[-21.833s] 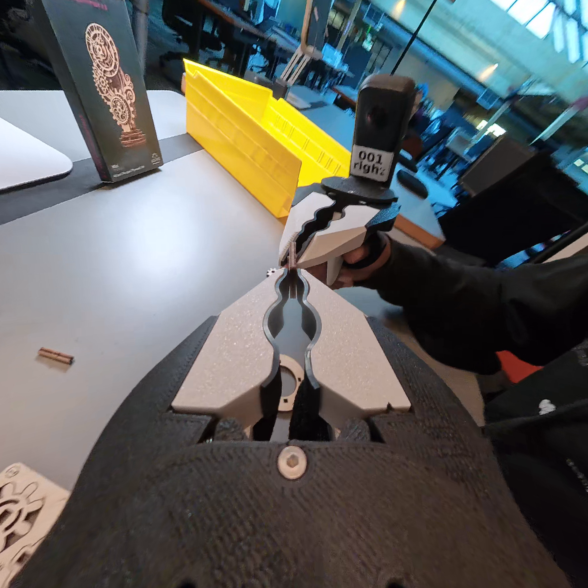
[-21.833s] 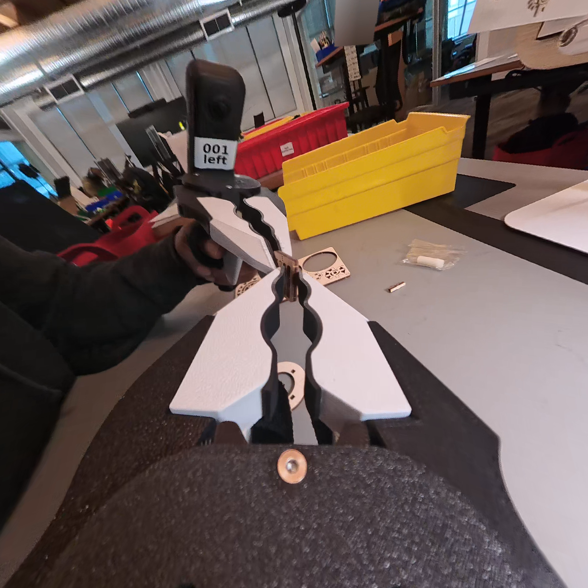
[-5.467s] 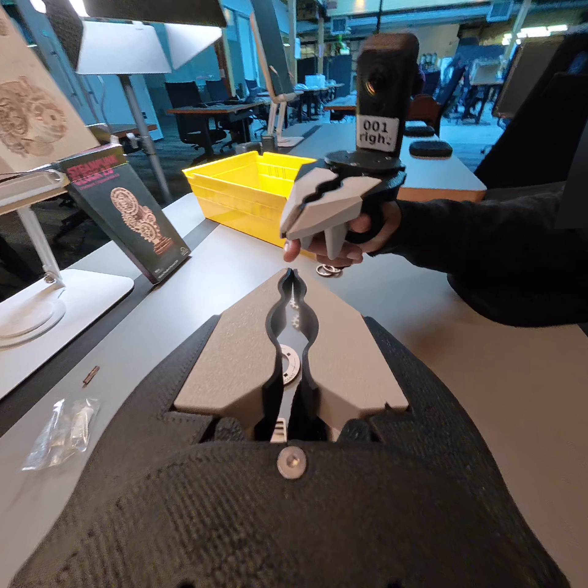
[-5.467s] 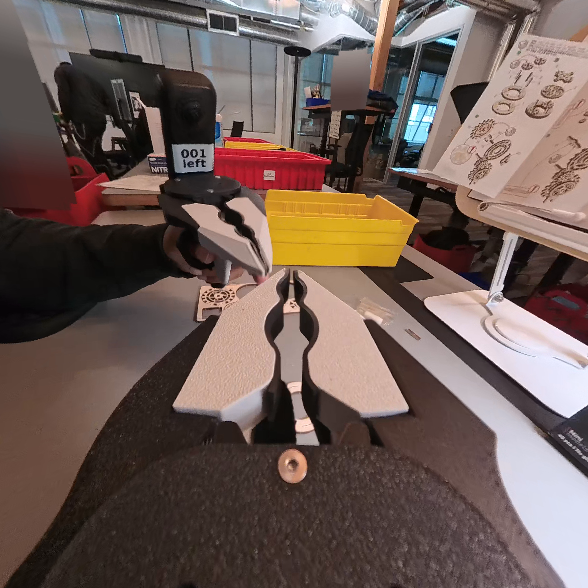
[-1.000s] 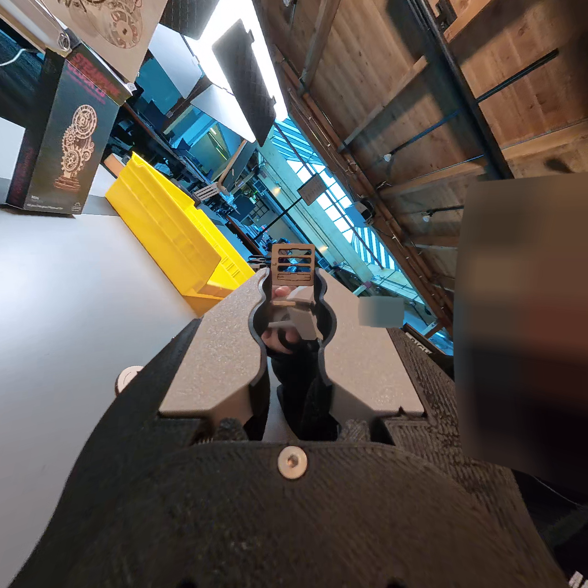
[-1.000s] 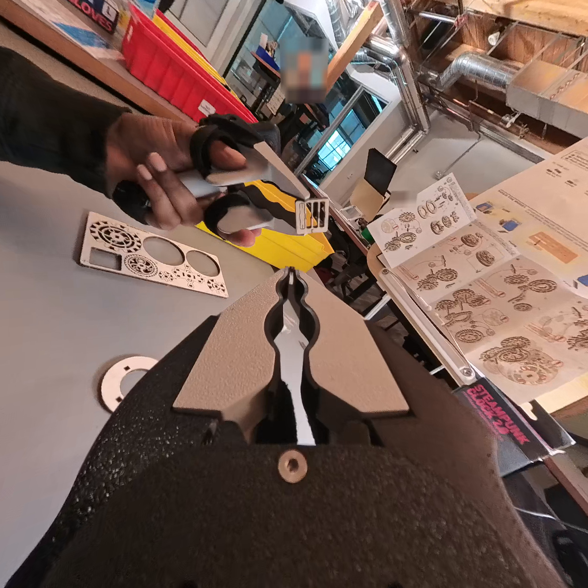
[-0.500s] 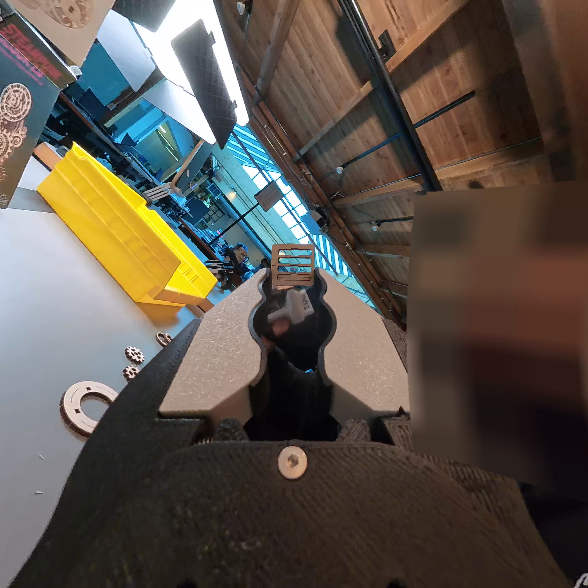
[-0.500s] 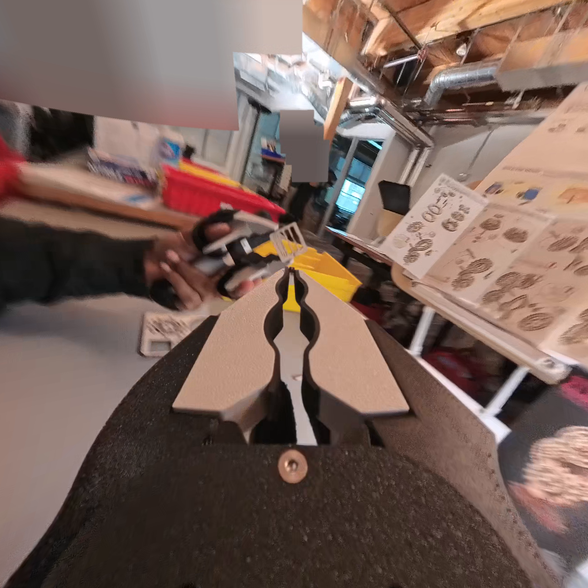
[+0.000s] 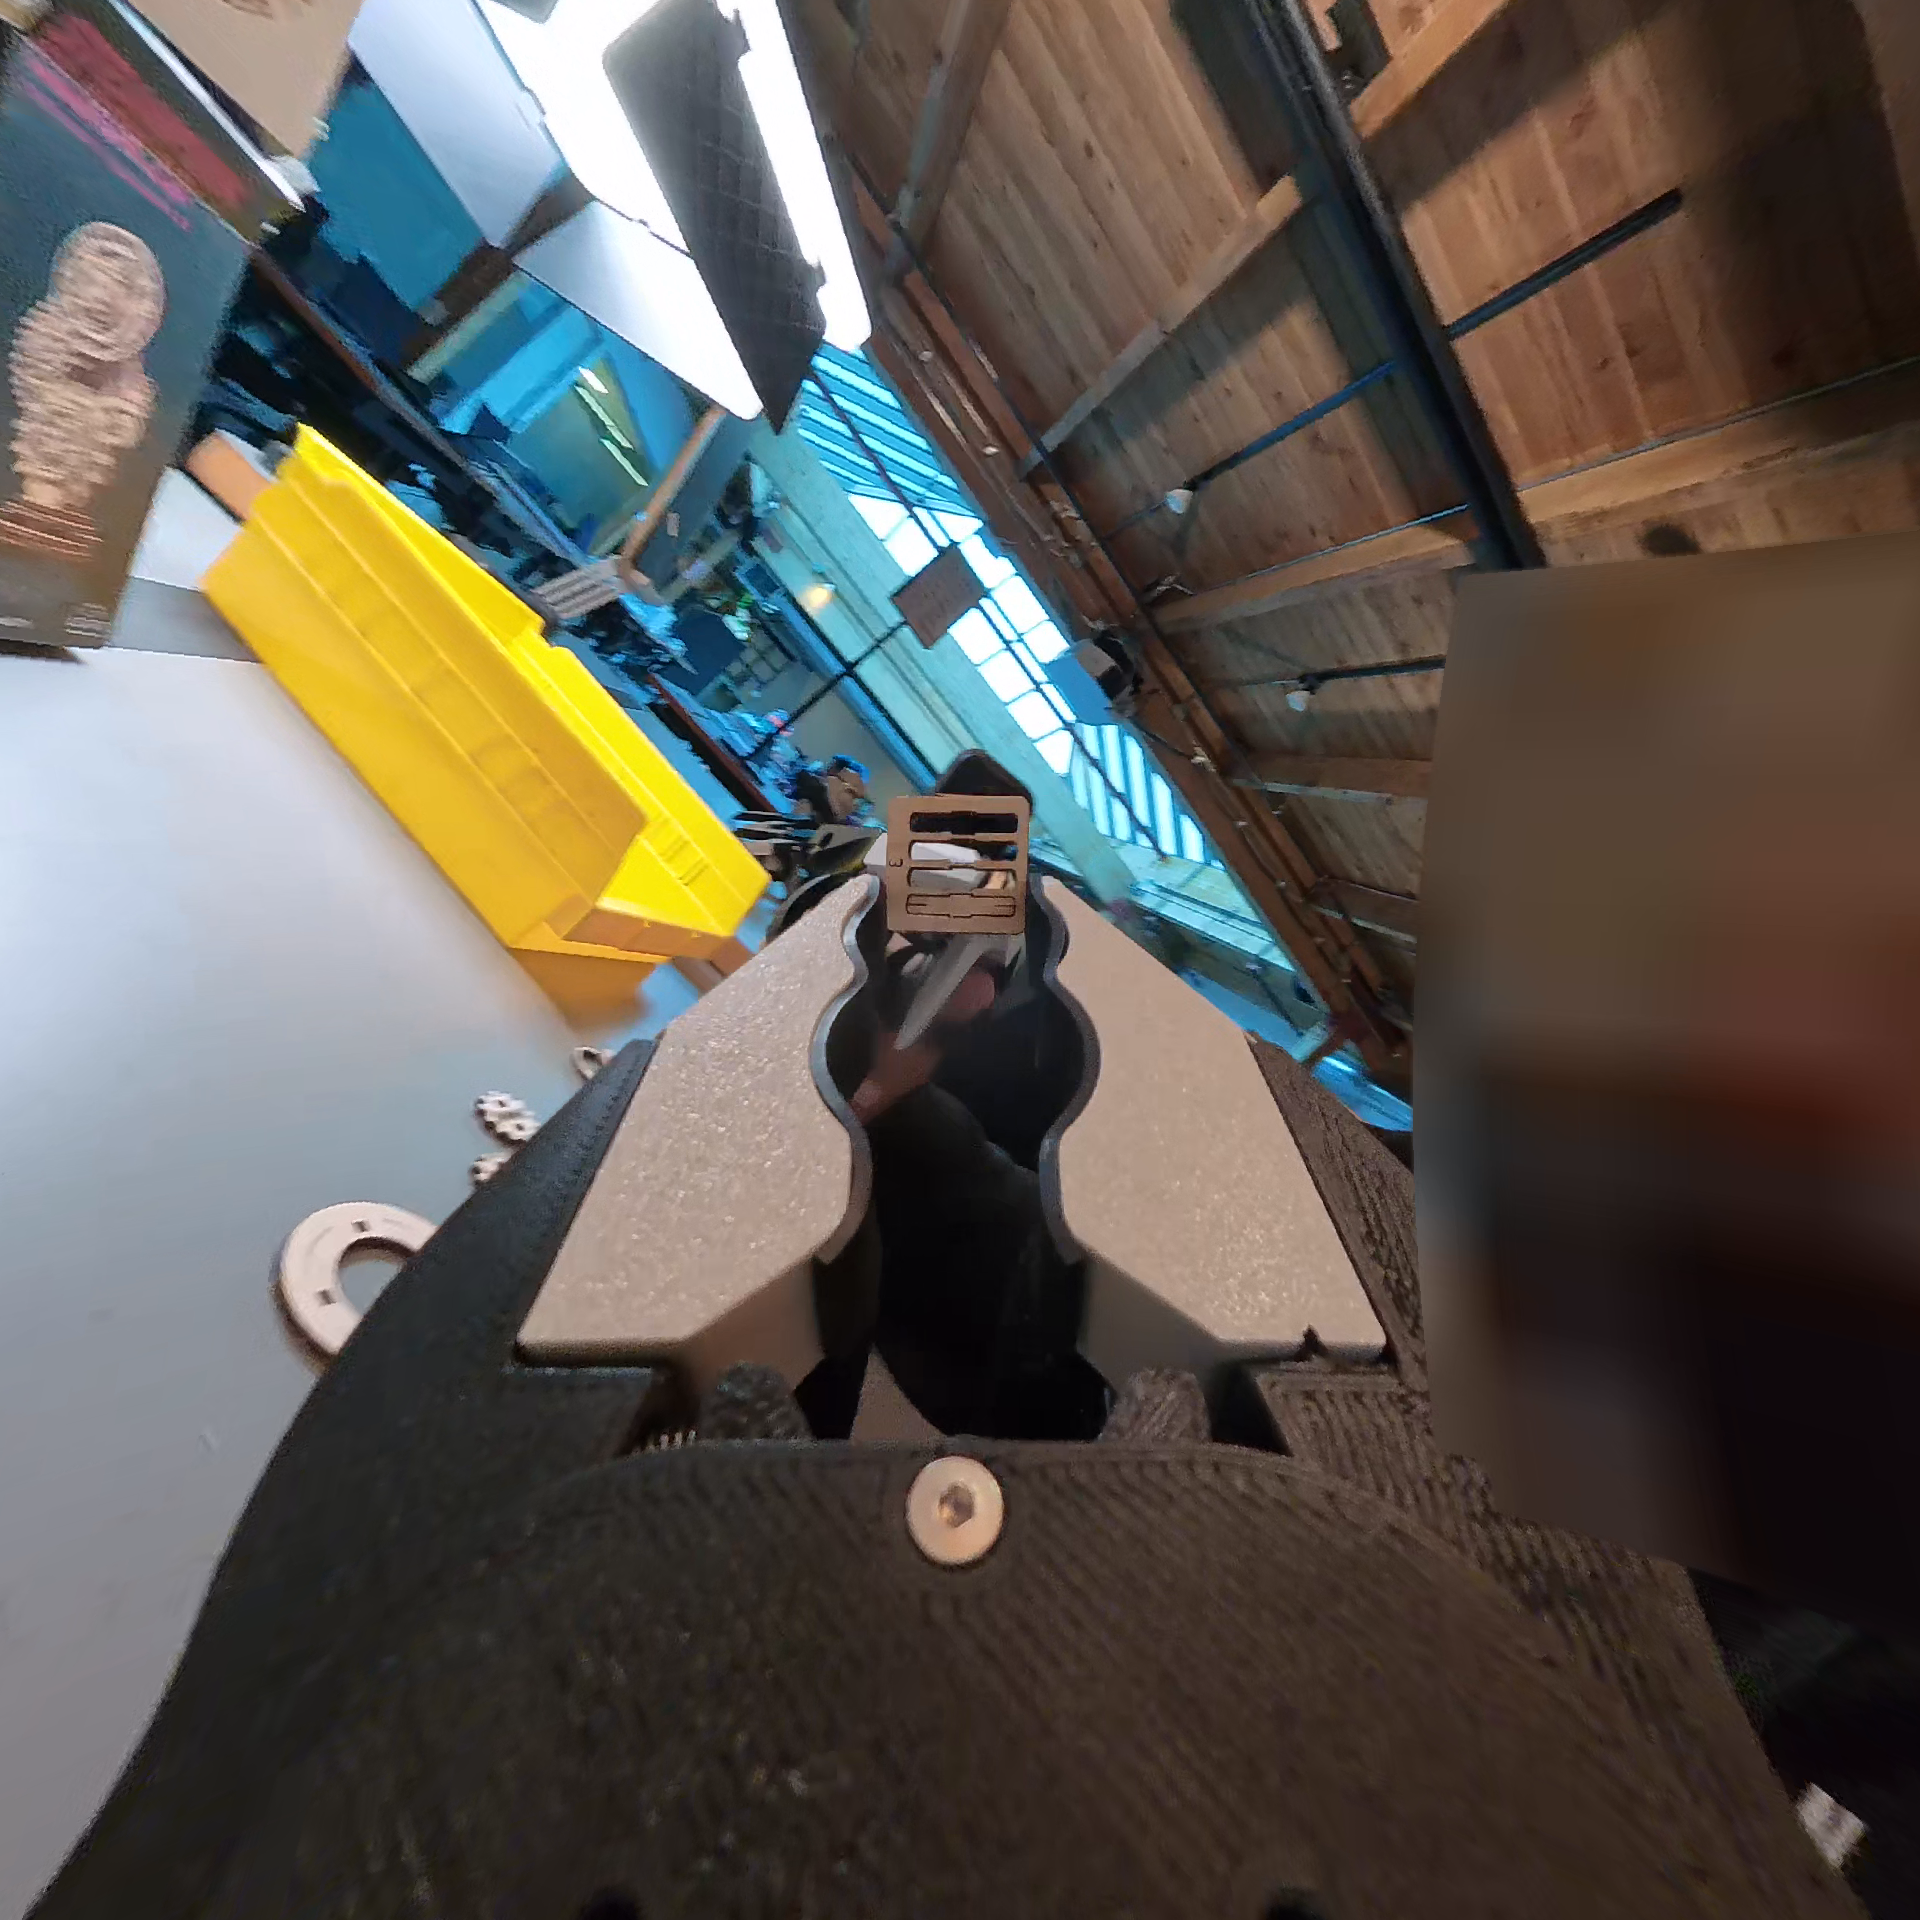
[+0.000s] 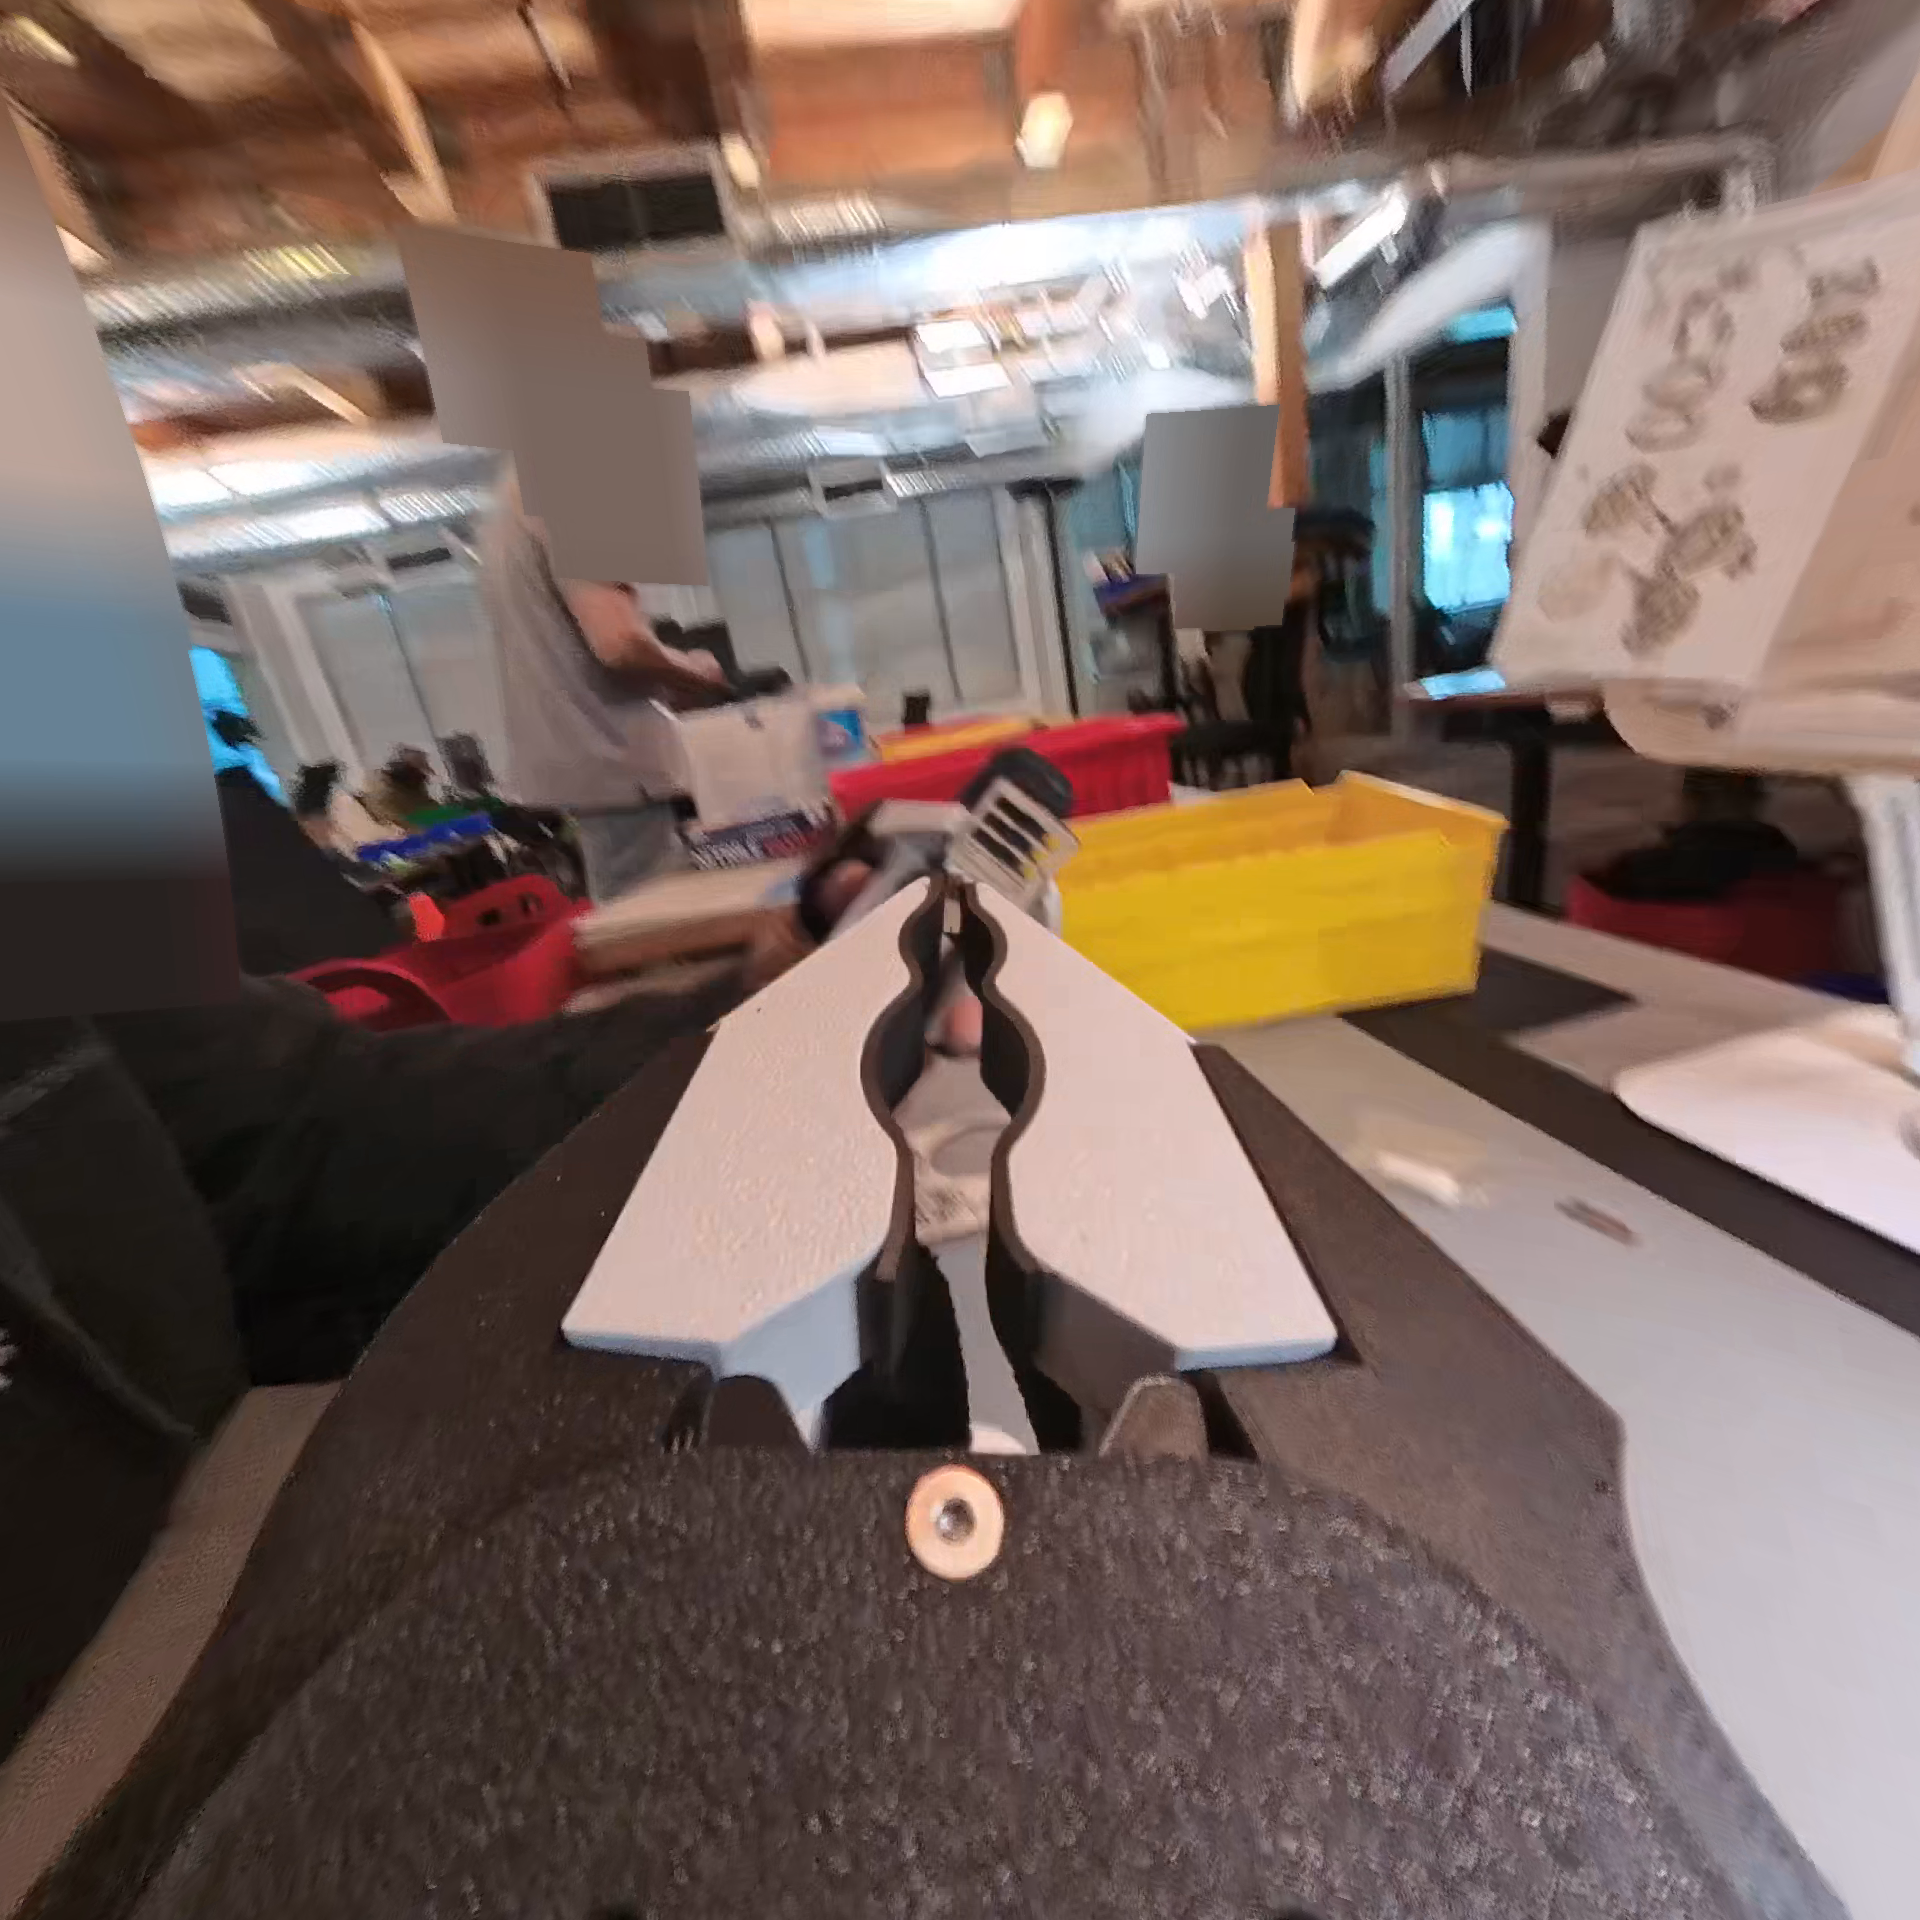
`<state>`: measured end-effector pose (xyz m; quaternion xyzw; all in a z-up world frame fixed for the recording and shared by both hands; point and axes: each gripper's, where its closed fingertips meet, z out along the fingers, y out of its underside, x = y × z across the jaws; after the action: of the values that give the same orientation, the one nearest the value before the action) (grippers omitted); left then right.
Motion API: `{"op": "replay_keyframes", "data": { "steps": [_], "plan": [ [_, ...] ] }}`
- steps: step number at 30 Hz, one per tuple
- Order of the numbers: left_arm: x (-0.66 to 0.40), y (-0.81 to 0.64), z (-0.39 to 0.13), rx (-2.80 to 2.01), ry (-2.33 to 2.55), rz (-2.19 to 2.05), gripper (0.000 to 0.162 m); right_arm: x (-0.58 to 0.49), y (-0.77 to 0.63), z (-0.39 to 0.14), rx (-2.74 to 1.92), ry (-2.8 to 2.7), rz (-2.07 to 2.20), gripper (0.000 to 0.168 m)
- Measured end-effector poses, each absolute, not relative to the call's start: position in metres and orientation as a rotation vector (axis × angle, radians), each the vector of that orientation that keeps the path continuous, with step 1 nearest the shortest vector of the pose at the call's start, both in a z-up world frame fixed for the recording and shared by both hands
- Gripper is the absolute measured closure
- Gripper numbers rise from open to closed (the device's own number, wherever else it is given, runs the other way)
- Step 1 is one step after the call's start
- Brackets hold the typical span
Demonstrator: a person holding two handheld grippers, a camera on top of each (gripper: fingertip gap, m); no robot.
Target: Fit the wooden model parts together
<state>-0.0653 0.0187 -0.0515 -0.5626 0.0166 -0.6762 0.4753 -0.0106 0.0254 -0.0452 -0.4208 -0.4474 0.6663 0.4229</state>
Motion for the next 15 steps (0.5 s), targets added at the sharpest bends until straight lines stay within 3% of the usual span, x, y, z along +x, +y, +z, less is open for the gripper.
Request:
{"op": "replay_keyframes", "data": {
  "steps": [7,12,15],
  "plan": [
    [-0.116,0.046,-0.077,-1.461,-0.183,-1.315,0.137,-0.06,0.094,-0.158,-1.53,-1.475,0.829,0.168],
    [-0.142,0.05,-0.095,-1.524,-0.251,-1.203,0.137,-0.092,0.101,-0.202,-1.502,-1.684,0.522,0.167],
    [-0.138,0.05,-0.096,-1.542,-0.227,-1.204,0.137,-0.098,0.1,-0.215,-1.511,-1.736,0.471,0.157]
  ]
}}
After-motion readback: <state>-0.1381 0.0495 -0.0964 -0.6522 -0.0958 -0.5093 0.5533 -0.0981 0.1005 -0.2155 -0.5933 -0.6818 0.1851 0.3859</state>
